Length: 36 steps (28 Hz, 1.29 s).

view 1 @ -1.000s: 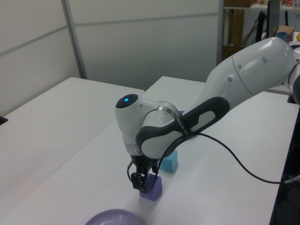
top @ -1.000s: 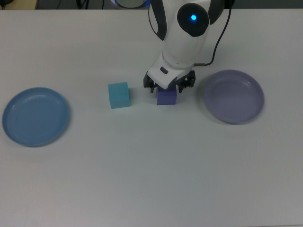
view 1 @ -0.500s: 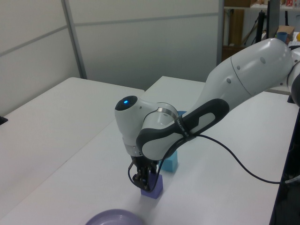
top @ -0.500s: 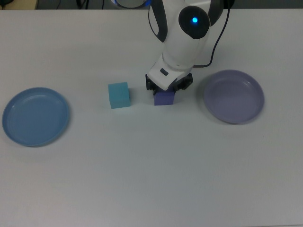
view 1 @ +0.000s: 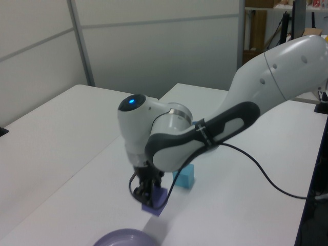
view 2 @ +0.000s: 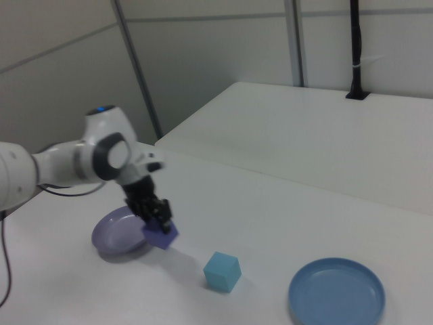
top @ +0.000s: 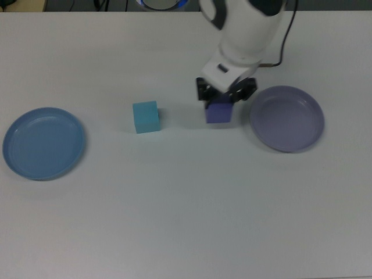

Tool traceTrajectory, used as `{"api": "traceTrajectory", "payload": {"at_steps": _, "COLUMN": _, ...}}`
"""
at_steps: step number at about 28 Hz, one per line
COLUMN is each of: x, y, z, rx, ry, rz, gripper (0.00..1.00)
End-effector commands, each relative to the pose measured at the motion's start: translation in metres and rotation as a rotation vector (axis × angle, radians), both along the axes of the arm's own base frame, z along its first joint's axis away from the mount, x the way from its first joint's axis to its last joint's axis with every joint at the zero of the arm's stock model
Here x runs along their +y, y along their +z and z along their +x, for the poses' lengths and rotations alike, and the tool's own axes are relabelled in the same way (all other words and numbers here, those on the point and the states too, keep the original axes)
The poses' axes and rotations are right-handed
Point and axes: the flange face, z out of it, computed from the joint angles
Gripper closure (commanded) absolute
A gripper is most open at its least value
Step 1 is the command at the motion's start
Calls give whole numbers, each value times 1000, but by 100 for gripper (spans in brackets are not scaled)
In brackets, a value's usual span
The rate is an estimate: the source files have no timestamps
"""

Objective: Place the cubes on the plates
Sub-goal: 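Carry the purple cube over the lavender plate and release it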

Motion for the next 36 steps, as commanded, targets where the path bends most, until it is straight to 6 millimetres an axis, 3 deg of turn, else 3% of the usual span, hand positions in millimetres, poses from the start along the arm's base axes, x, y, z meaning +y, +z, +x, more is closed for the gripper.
{"api": "traceTrajectory", "payload": {"at_steps": 1, "x": 67, "y": 3, "z": -25, "rx": -40, "ry": 37, "rz": -62, "gripper": 73}}
{"api": "traceTrajectory", "payload": {"at_steps": 4, "x": 104, "y": -7, "z": -39, "rx": -40, "ry": 90, "rz": -64, "gripper": 72}}
{"api": "traceTrajectory", "payload": {"at_steps": 8, "x": 137, "y": -17, "z": -32, "rx": -64, "ry": 47, "rz": -48, "gripper": 72}}
{"api": "traceTrajectory", "payload": {"at_steps": 15, "x": 146, "y": -26, "z": -28, "rx": -84, "ry": 20, "rz": -45, "gripper": 70}}
{"api": "traceTrajectory", "payload": {"at_steps": 20, "x": 150, "y": -34, "z": -25, "rx": -110, "ry": -31, "rz": -14, "gripper": 50}}
{"api": "traceTrajectory", "payload": {"at_steps": 21, "x": 151, "y": -34, "z": -24, "rx": -112, "ry": -35, "rz": -9, "gripper": 42}}
{"api": "traceTrajectory", "payload": {"at_steps": 24, "x": 151, "y": -34, "z": -24, "rx": -115, "ry": -35, "rz": -5, "gripper": 0}}
{"api": "traceTrajectory", "payload": {"at_steps": 25, "x": 151, "y": -34, "z": -24, "rx": -116, "ry": -25, "rz": -9, "gripper": 0}}
{"api": "traceTrajectory", "payload": {"at_steps": 29, "x": 155, "y": -24, "z": -28, "rx": -116, "ry": -33, "rz": 6, "gripper": 0}}
{"api": "traceTrajectory", "payload": {"at_steps": 33, "x": 155, "y": 4, "z": -31, "rx": -121, "ry": -60, "rz": 57, "gripper": 0}}
{"api": "traceTrajectory", "payload": {"at_steps": 36, "x": 142, "y": 30, "z": -32, "rx": -132, "ry": -77, "rz": 48, "gripper": 0}}
